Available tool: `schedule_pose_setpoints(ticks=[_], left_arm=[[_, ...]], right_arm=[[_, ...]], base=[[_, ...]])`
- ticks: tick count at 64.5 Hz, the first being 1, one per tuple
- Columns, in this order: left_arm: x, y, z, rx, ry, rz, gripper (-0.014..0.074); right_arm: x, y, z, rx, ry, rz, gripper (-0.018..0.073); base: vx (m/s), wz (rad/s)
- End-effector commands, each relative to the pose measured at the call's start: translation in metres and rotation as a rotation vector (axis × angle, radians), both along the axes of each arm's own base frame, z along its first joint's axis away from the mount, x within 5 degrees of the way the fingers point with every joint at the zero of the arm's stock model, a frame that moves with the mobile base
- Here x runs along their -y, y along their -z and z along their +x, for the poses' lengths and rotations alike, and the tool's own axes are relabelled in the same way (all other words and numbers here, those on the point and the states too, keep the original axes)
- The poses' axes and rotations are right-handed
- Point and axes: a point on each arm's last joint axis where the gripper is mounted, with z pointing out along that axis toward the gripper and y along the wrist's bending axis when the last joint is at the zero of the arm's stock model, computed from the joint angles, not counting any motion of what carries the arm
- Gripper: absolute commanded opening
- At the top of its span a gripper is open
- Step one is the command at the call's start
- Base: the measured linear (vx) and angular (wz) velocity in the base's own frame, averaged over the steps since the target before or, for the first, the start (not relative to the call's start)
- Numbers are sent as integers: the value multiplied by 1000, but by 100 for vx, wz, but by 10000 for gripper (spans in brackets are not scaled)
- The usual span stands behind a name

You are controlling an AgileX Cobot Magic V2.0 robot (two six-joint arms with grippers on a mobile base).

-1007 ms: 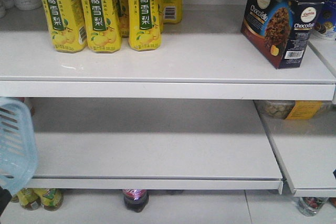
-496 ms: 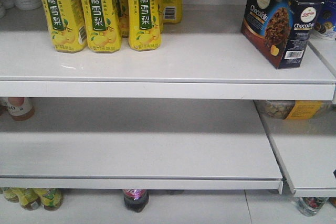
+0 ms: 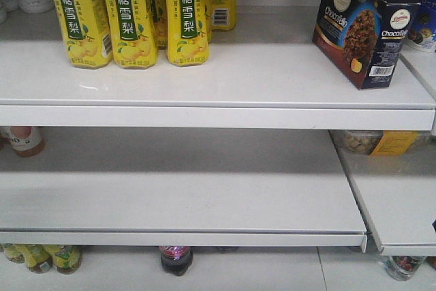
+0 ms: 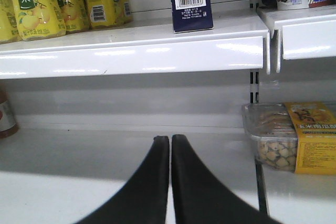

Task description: Left arm holds basket, right arm returns cookies

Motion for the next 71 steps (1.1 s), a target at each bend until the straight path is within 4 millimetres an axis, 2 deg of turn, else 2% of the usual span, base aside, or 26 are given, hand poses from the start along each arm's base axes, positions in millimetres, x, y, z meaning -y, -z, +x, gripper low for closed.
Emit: schedule_pose_setpoints(ticks=[1,59,71], left_arm=[[0,-21,-3,148,-6,25,-6],[0,-21,-3,148,-6,25,-6],[0,-21,-3,148,-6,25,-6]], right_arm=[[3,-10,1,32,30,2,-8],[3,-10,1,33,32,2,-8],[4,-9,1,56,44,-169,-8]], base=[[0,0],[0,0],[0,0]])
